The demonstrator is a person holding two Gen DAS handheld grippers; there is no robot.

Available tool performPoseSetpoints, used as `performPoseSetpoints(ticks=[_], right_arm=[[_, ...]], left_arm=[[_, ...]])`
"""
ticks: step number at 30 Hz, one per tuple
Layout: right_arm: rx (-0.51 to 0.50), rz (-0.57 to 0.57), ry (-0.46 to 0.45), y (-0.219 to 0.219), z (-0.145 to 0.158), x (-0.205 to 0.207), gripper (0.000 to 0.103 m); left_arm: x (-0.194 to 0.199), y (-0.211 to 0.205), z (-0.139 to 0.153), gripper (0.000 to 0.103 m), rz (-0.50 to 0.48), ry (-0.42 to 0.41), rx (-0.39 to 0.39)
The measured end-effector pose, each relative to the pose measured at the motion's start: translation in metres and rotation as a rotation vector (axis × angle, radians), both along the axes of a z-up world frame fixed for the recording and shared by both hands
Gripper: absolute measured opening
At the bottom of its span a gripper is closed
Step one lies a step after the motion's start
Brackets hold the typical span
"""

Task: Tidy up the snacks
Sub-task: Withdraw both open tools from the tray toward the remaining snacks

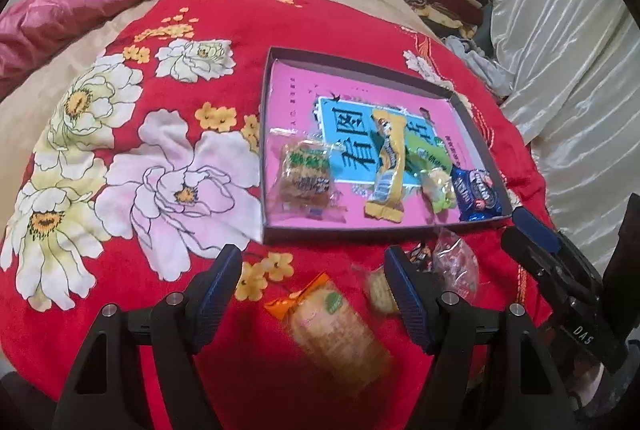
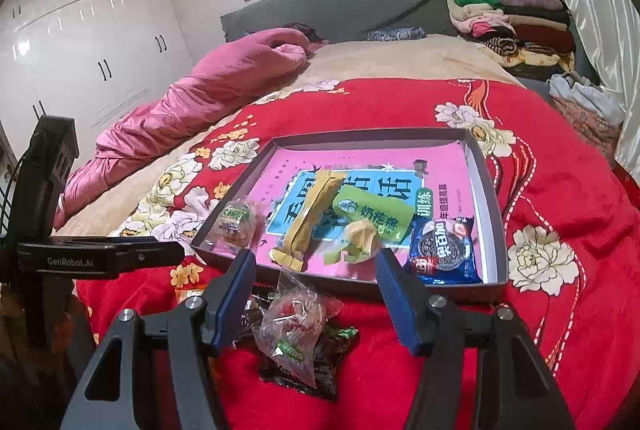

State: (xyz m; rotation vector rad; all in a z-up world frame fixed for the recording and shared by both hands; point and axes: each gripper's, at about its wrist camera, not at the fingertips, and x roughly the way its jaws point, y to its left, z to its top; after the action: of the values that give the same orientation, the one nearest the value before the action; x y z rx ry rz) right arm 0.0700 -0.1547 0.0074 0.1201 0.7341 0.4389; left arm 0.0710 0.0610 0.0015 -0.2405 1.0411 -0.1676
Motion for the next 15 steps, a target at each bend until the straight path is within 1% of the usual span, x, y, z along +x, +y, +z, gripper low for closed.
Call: performPoseSetpoints(ticks=[6,12,15], right_arm=[[-0.015,0.005,0.02,0.004,-0.004,-0.002,0.062],[-0.028,0.011,0.035,0.007,-0.007,-0.004,0.062],[-0.028,0.013,0.058,0.007,-0.012,-0.004,0.062]], left_arm=[[-0.003,0.002,-0.006,0.075,0.005,0.026,-0.008],[-0.009,-0.003,-0.021,0.075,-0.003,0.074,0.003],[-0.013,-0.008,-0.027,0.075,-0.013,0.094,0.008]])
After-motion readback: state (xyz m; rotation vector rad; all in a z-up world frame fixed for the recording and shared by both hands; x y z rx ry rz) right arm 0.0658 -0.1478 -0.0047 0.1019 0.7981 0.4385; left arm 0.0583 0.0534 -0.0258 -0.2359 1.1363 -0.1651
